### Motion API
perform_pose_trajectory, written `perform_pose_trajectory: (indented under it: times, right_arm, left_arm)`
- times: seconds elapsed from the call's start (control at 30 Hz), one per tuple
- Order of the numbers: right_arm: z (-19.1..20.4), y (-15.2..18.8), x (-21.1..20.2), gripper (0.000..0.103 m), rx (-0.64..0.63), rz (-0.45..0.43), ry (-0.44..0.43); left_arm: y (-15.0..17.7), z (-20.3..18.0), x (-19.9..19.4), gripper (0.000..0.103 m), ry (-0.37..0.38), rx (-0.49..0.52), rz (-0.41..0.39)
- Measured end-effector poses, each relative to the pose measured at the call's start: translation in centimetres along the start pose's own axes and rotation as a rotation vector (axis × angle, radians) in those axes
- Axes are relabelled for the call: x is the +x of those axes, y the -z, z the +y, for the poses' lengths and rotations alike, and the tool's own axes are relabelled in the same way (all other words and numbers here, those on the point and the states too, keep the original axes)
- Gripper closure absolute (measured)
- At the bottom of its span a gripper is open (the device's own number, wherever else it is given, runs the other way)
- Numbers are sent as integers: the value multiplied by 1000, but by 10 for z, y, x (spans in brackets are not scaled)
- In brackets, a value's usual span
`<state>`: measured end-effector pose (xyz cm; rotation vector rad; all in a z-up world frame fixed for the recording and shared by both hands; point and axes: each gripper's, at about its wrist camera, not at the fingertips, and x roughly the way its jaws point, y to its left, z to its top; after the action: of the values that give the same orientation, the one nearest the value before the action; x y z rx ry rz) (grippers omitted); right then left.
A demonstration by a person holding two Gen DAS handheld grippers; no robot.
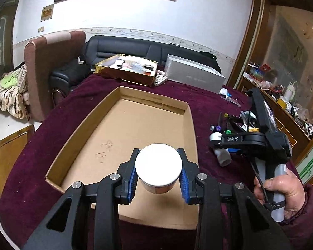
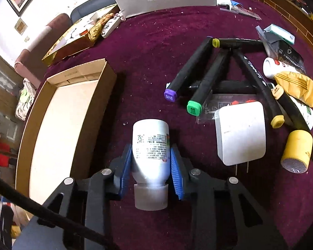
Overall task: Organize objects
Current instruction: 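Carry the jar and bottle with both tools over the cardboard box and lower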
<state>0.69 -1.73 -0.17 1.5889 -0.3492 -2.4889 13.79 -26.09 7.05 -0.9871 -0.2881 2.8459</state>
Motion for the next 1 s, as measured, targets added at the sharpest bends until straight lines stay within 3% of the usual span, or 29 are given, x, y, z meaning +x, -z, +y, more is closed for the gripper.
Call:
perform_pose_trajectory:
  times: [0.3,0.53,0.63,0.77,1.0]
  right_arm:
    - [0,4,-42,71,9,-43,-176]
    - [35,-22,-68,71,-37,-38,-330]
    - [55,-40,-60,71,-56,-37,-336]
    - [73,-63,-24,71,-19,27,-355]
    - [89,-82,17,71,-43,41,-247]
  left_arm:
    - [-10,4,-18,73,10,-23,-27]
    - [-55,-8,-12,73,18,40,-34]
    - [-79,-11,7,73,-7,75,-24]
    - [-104,1,54,73,2,39,55]
    - [-105,27,140,74,9,-89,205]
